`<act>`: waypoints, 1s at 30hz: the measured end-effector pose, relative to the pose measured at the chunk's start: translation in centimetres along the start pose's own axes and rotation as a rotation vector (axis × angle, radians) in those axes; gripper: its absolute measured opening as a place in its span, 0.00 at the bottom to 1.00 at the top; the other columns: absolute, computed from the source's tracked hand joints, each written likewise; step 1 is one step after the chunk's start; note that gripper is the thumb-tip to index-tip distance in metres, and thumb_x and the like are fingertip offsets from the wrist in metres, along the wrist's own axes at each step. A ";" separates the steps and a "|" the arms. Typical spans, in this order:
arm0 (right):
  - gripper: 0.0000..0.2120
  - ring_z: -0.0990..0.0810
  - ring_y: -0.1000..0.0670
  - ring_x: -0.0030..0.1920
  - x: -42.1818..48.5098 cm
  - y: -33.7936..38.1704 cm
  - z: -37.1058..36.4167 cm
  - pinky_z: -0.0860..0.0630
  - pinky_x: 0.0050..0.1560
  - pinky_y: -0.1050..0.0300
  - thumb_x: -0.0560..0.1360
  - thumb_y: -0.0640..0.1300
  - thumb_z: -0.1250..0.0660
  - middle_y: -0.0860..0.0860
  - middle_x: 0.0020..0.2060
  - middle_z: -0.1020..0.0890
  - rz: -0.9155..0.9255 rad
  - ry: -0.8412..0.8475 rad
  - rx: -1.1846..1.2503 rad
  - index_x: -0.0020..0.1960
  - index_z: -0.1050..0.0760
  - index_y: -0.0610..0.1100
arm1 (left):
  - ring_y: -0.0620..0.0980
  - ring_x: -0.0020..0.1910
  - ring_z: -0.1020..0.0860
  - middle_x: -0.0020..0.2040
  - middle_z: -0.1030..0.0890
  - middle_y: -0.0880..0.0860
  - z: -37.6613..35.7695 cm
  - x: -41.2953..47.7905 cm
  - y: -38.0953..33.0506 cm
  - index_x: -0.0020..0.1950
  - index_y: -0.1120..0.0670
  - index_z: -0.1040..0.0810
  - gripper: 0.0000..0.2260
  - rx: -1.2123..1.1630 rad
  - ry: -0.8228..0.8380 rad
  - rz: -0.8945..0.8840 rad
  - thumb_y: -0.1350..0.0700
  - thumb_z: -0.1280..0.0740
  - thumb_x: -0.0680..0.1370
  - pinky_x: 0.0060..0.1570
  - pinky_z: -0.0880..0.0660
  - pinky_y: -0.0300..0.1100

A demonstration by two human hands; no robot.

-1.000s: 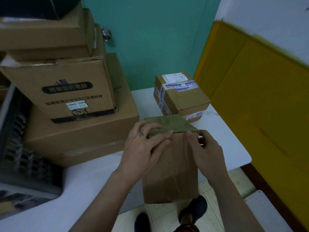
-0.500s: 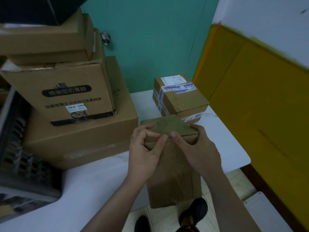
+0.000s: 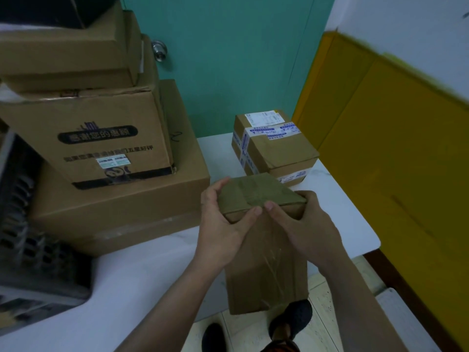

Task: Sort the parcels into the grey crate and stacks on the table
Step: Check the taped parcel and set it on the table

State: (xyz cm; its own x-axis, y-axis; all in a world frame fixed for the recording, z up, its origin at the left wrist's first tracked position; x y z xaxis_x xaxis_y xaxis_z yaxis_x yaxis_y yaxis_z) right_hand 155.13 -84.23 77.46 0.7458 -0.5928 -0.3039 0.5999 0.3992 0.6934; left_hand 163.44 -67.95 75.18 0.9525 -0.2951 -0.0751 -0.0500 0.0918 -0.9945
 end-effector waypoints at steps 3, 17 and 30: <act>0.46 0.23 0.42 0.63 0.0 0.1 0.1 0.27 0.62 0.46 0.60 0.74 0.40 0.50 0.65 0.24 0.001 -0.021 -0.001 0.71 0.37 0.51 | 0.29 0.57 0.26 0.66 0.29 0.45 0.2 -0.3 0.4 0.71 0.45 0.36 0.41 -0.079 -0.044 0.099 0.46 0.21 0.61 0.56 0.26 0.28; 0.43 0.23 0.42 0.62 0.1 0.0 0.2 0.27 0.62 0.48 0.65 0.74 0.40 0.50 0.63 0.22 0.024 -0.135 -0.074 0.72 0.35 0.50 | 0.39 0.45 0.16 0.47 0.15 0.41 0.5 0.2 0.9 0.55 0.45 0.19 0.19 -0.020 0.011 0.247 0.46 0.20 0.67 0.44 0.20 0.35; 0.39 0.21 0.43 0.60 0.4 0.3 0.2 0.26 0.60 0.50 0.69 0.71 0.36 0.48 0.61 0.20 0.055 -0.216 -0.131 0.72 0.33 0.48 | 0.35 0.47 0.21 0.45 0.19 0.36 1.0 0.5 0.5 0.56 0.41 0.22 0.18 0.172 -0.063 0.084 0.41 0.24 0.70 0.47 0.23 0.34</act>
State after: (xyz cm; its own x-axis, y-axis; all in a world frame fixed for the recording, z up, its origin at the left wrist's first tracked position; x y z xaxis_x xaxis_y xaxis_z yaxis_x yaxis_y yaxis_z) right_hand 155.56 -84.50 77.70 0.7076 -0.6977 -0.1117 0.6030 0.5139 0.6101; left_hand 164.24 -67.08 74.70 0.9644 -0.2196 -0.1476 -0.0836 0.2762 -0.9574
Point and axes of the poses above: each hand's wrist, its own x-axis towards the middle knuckle, its own z-axis out of the back of the hand, y = z × x, the point moved 8 cm from there along x, towards the middle knuckle
